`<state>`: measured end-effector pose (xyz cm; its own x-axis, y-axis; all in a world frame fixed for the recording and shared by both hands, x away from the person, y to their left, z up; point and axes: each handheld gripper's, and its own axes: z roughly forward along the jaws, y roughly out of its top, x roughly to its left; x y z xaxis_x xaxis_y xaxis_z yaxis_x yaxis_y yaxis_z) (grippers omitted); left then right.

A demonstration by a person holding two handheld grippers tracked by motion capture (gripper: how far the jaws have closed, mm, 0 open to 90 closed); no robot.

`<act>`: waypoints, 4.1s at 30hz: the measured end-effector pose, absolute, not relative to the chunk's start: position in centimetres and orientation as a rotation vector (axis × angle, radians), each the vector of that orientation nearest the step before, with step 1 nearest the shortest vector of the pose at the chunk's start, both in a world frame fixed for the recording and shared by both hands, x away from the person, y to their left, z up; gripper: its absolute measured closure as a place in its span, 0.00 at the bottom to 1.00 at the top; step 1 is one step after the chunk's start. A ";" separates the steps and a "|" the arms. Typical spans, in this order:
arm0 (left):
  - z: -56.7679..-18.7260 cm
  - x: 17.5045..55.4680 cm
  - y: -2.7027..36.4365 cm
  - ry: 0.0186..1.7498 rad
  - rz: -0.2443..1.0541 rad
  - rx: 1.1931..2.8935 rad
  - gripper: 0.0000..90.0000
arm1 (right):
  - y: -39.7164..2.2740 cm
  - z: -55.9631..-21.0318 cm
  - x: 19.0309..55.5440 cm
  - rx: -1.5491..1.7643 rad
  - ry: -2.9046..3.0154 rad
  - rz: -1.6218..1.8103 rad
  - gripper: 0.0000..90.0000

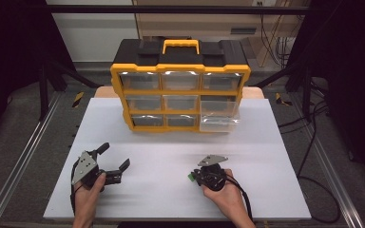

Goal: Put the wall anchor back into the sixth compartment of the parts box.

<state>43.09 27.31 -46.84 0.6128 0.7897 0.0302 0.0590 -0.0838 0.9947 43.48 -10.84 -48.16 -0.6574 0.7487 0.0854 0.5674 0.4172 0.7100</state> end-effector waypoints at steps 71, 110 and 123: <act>-47.0 43.3 28.0 0.775 0.731 1.555 0.02 | -23.2 -33.3 43.7 1.124 1.787 1.403 0.94; -46.9 43.1 28.3 0.777 0.737 1.547 0.02 | -19.4 -29.9 46.8 1.051 1.864 1.303 0.25; -46.9 43.1 28.3 0.775 0.739 1.547 0.02 | -20.8 -33.7 44.4 1.113 1.875 1.315 0.09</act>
<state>43.08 28.29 -46.92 0.5767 0.8164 0.0295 0.0682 -0.0841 0.9941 44.42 -20.78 -33.73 -0.4791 0.8778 0.0000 0.2988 0.1631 0.9403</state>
